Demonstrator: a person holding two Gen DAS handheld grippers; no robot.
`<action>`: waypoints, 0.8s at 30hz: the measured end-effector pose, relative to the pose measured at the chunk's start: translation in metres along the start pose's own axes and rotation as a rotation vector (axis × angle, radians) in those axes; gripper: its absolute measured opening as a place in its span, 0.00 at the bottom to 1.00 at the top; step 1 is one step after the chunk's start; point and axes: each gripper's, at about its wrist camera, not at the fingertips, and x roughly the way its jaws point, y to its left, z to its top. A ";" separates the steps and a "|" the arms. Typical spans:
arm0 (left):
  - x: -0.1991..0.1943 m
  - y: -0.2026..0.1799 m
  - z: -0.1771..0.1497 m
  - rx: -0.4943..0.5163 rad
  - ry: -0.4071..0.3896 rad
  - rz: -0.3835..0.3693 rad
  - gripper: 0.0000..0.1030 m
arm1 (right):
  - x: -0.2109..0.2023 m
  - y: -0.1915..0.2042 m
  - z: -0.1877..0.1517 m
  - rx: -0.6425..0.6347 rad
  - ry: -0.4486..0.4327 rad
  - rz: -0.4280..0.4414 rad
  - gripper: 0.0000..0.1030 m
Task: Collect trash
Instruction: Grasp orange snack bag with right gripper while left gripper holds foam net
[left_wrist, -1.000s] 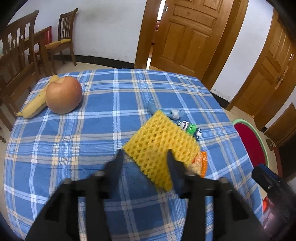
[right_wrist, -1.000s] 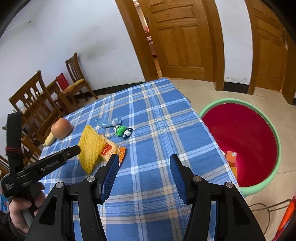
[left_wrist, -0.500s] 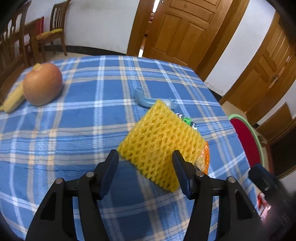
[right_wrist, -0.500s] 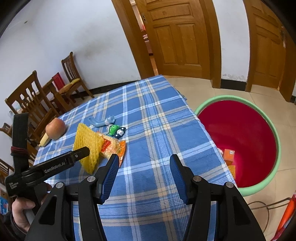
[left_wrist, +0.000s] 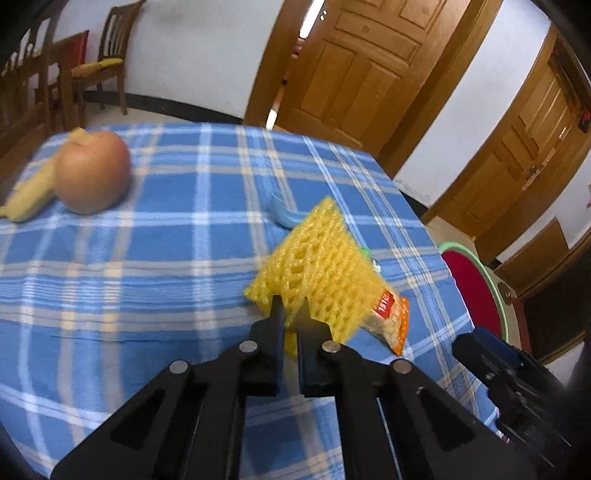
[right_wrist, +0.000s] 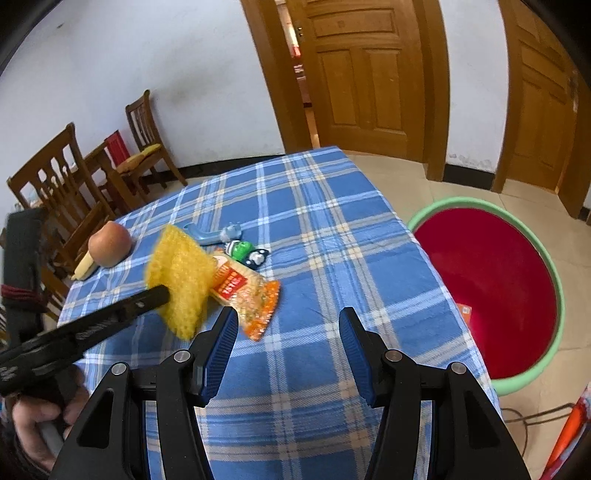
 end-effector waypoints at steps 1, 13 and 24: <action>-0.005 0.003 0.001 -0.001 -0.009 0.009 0.04 | 0.003 0.003 0.002 -0.005 0.010 0.016 0.57; -0.032 0.052 0.010 -0.056 -0.074 0.094 0.04 | 0.050 0.032 0.016 -0.099 0.041 0.011 0.71; -0.029 0.051 0.006 -0.044 -0.065 0.088 0.04 | 0.079 0.052 0.017 -0.237 0.092 0.025 0.65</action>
